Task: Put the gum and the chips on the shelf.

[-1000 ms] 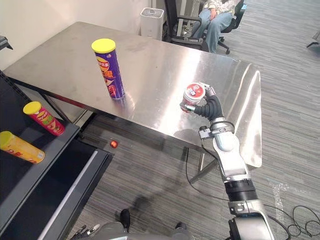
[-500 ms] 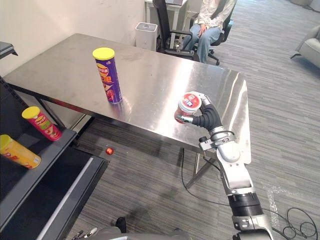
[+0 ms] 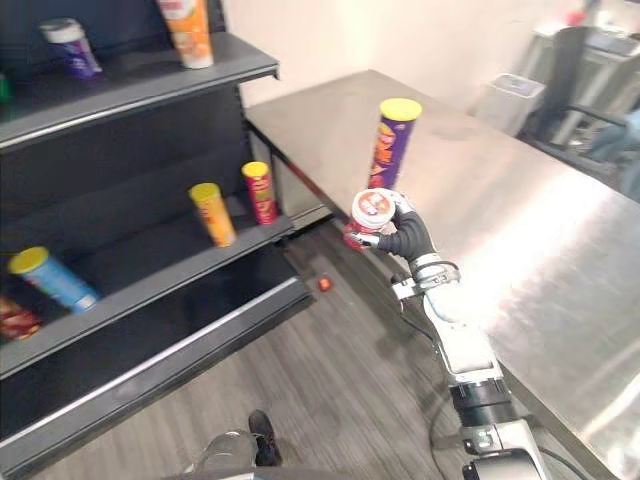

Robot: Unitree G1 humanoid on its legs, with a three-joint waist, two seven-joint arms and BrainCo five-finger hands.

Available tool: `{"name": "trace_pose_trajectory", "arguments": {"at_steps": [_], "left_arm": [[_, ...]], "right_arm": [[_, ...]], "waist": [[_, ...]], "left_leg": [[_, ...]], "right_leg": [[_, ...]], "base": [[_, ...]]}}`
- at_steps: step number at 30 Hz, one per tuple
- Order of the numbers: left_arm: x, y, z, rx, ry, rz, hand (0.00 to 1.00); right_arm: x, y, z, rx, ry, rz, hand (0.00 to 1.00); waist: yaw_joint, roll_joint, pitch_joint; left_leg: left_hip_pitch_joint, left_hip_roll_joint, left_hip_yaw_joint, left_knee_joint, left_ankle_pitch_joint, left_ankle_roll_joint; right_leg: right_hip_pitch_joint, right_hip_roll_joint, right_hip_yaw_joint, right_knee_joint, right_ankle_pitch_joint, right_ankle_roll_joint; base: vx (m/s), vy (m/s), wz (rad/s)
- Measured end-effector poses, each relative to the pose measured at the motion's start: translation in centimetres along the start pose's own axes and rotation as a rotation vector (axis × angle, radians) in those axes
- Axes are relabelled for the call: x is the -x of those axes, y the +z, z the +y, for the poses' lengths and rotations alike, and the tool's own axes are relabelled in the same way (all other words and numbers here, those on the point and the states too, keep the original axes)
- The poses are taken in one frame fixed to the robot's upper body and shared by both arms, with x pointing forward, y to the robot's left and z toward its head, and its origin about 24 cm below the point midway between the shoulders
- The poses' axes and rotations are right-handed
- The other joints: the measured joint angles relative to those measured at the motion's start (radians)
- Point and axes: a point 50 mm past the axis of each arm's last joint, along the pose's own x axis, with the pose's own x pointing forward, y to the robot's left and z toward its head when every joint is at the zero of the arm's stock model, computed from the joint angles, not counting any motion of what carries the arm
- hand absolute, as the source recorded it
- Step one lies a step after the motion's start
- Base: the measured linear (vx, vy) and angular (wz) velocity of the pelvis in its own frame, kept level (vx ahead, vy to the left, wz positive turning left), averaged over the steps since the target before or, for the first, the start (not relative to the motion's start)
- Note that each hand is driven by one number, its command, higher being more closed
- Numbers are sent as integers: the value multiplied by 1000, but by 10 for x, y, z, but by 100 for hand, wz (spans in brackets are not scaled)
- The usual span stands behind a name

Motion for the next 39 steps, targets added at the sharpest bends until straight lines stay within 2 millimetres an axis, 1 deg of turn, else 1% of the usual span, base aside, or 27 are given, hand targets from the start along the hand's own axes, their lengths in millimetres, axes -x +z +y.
{"name": "trace_pose_trajectory", "arguments": {"at_steps": [1,2,3,4,5,8,9,12,14,15,16,17,18,19,20,21,23,24,25,26,28,32,35,36,37,38,39], "left_arm": [[2,-7,3,6,8,18,0],[4,-16,7,6,21,44,0],[4,-17,8,-20,21,48,0],[4,-17,8,-29,22,50,0],[5,-17,9,-35,23,47,0],[5,-13,16,-70,34,25,0],[5,-12,16,-76,28,23,0],[5,-12,15,-81,23,20,0],[5,-8,15,-93,21,5,0],[4,-5,14,-107,16,-1,0],[3,-2,13,-124,7,-9,0],[2,0,9,-169,-16,2,0],[2,2,11,-185,-14,8,0],[1,5,10,-186,-25,18,0],[1,5,10,-188,-30,23,0],[0,6,9,-191,-34,37,0],[0,5,8,-192,-33,53,0],[-1,4,8,-192,-32,69,0],[-1,4,8,-191,-32,75,0],[0,3,9,-188,-35,90,0],[0,1,10,-171,-37,98,0],[0,4,10,-88,-37,80,0],[1,1,11,-90,-34,93,0],[1,1,11,-89,-34,94,0],[2,1,12,-88,-34,92,0],[2,1,12,-89,-36,92,0],[2,0,12,-91,-30,93,0]], "right_arm": [[2,-1,-1,3,-4,5,100],[7,-4,-6,9,-21,19,100],[8,-5,-6,8,-20,25,100],[8,-5,-5,5,-17,25,100],[10,-6,-4,0,-18,32,100],[11,-5,-5,0,-24,24,100],[13,-5,-6,1,-35,20,100],[15,-6,-8,3,-42,22,100],[15,-5,-9,6,-46,6,100],[16,-5,-12,10,-58,4,100],[18,-5,-13,11,-70,3,100],[24,-8,-14,7,-81,14,100],[27,-10,-13,4,-85,24,100],[34,-14,-13,-1,-97,47,100],[36,-14,-14,-2,-103,51,100],[39,-12,-15,2,-118,45,100],[40,-11,-16,4,-131,43,100],[42,-13,-17,4,-143,50,100],[42,-13,-17,5,-144,51,100],[42,-12,-19,8,-152,48,100],[41,-8,-26,20,-177,25,100],[30,1,-28,18,-183,-31,100],[26,2,-28,15,-183,-40,100],[26,2,-27,14,-180,-36,100],[25,1,-27,12,-175,-33,100],[25,1,-26,12,-173,-29,100],[25,-2,-25,4,-166,-8,100]], "waist": [[-5,12,-7],[-4,21,-14],[3,20,-17],[2,15,-18],[1,-9,-21],[-3,-26,-39],[-3,-32,-38],[0,-32,-39],[0,-38,-37],[0,-39,-36],[-5,-36,-36],[-18,-34,-31],[-24,-34,-27],[-31,-38,-25],[-31,-40,-25],[-31,-42,-23],[-35,-39,-20],[-39,-37,-18],[-41,-37,-17],[-43,-39,-16],[-33,-40,-17],[-3,-46,-23],[-2,-47,-25],[-2,-48,-28],[-2,-52,-30],[-2,-52,-31],[-3,-44,-35]], "left_leg": [[17,0,2,-17,28,-19],[27,-15,-13,-77,39,-60],[23,-28,-14,-106,55,-60],[23,-36,-20,-120,62,-59],[25,-57,-34,-157,79,-56],[47,-107,-63,-252,117,-46],[47,-125,-85,-263,117,-42],[46,-156,-112,-263,97,-23],[46,-189,-145,-264,67,-11],[44,-202,-171,-263,59,0],[43,-207,-205,-263,54,1],[43,-205,-265,-263,53,3],[43,-202,-296,-263,50,7],[44,-206,-354,-263,49,8],[45,-211,-373,-263,49,8],[45,-231,-422,-263,49,8],[46,-245,-460,-262,48,9],[48,-249,-484,-262,46,7],[48,-250,-492,-262,44,4],[50,-250,-495,-262,38,-5],[54,-250,-493,-258,37,-9],[65,-250,-494,-256,37,-22],[64,-257,-493,-256,39,-22],[64,-264,-492,-256,43,-19],[64,-274,-490,-256,45,-17],[64,-278,-490,-256,46,-16],[64,-274,-490,-256,56,-25]], "right_leg": [[-1,3,-9,2,3,6],[-9,3,-26,8,13,18],[-17,0,-34,8,27,28],[-16,-1,-43,10,32,32],[-14,-6,-61,12,41,37],[-17,-33,-76,46,42,38],[-18,-61,-76,88,42,38],[-31,-125,-74,187,40,35],[-49,-192,-68,301,39,26],[-81,-242,-26,407,49,-53],[-131,-261,63,502,62,-160],[-195,-224,228,576,15,-150],[-218,-186,294,589,-12,-130],[-267,-111,414,586,-65,-97],[-285,-84,452,575,-81,-89],[-332,-30,539,524,-100,-65],[-366,10,619,458,-98,-63],[-381,32,666,406,-92,-54],[-383,37,681,384,-86,-44],[-379,45,707,332,-70,-18],[-366,48,712,260,-54,8],[-303,79,688,119,-43,6],[-260,102,686,53,-42,3],[-240,104,686,41,-28,-13],[-228,103,689,40,1,-21],[-221,103,691,38,17,-19],[-220,106,691,38,20,-21]], "base": [[27,131,56],[14,146,40],[6,139,36],[-7,83,32],[7,94,37],[12,111,41],[33,117,46],[52,130,35],[55,141,46],[62,158,63],[69,173,95],[54,114,99],[74,61,138],[75,20,113],[104,13,139],[78,3,97],[106,19,104],[109,28,101],[108,29,117],[123,24,108],[159,14,88],[141,-23,17],[81,-65,-4],[58,-106,-3],[58,-114,-1],[34,-107,-1],[18,-92,0]]}}
